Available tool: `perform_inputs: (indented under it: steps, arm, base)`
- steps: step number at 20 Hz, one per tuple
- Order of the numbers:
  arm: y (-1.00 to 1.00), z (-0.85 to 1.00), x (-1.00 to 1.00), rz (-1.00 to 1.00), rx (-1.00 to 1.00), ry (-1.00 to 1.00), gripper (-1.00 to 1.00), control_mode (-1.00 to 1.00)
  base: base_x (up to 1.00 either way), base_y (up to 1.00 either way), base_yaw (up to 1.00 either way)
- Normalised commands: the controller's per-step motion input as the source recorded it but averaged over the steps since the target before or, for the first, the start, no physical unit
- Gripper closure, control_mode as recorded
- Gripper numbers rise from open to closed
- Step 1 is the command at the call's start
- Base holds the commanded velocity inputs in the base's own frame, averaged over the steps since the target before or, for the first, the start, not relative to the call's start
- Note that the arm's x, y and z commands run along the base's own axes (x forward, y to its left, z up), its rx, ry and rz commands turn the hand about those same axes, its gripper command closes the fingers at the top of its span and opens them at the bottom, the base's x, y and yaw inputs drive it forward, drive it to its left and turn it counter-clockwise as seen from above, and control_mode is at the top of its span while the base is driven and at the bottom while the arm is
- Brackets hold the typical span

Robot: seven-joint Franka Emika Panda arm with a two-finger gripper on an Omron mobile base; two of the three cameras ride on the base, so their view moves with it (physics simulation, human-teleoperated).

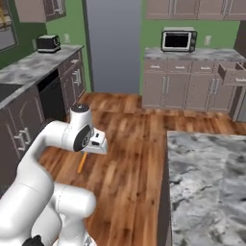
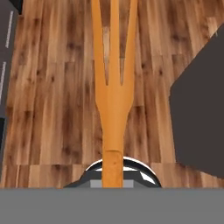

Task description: Organize the utensils by type. Pick up the wooden spoons from the counter and place them in the open cabinet. Then pick up the metallic utensils from the counter and place them in the open drawer.

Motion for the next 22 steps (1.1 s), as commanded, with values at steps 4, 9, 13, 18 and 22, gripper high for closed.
perform_inputs:
  steps: [4,9,13,18,22]
  arm:
    - [0.00,0.00,0.00,0.00,0.00,0.00,1.00,1.00]
    - [0.00,0.00,0.00,0.00,0.00,0.00,1.00,1.00]
    - [0.00,0.00,0.00,0.00,0.00,0.00,1.00,1.00]
    - [0.00,0.00,0.00,0.00,0.00,0.00,1.00,1.00]
    - [0.00,0.00,0.00,0.00,0.00,0.00,1.00,1.00]
  base:
    - [1.00,0.25,-0.22]
    - [1.00,0.40,-0.26]
    - [1.00,0.47,-0.32]
    - [1.00,0.47,-0.32]
    - [1.00,0.47,-0.33]
